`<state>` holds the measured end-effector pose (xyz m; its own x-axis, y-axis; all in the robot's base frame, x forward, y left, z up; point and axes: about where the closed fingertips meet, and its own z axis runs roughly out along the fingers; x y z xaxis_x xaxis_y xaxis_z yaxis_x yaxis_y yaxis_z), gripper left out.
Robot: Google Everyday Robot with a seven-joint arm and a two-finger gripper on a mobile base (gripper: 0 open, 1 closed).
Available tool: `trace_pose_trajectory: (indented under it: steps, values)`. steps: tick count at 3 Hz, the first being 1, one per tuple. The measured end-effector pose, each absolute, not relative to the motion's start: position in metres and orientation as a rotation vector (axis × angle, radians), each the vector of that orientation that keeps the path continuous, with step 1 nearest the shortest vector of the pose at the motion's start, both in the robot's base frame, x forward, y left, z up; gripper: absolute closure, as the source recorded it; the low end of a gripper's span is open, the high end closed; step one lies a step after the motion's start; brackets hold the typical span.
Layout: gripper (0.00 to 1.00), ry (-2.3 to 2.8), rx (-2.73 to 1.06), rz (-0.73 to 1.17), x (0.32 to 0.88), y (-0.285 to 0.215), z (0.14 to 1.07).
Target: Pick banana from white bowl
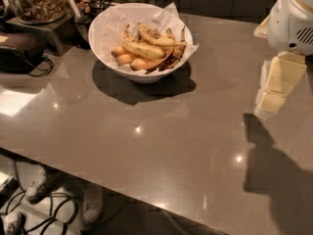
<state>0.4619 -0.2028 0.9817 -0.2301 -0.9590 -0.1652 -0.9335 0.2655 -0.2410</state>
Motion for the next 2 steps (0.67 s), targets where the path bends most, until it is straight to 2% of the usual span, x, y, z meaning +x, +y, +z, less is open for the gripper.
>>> trace_pose_trajectory:
  steps: [2]
  values:
    - [0.00,2.254,-1.705,-0.106,0.4705,-0.1934,0.9828]
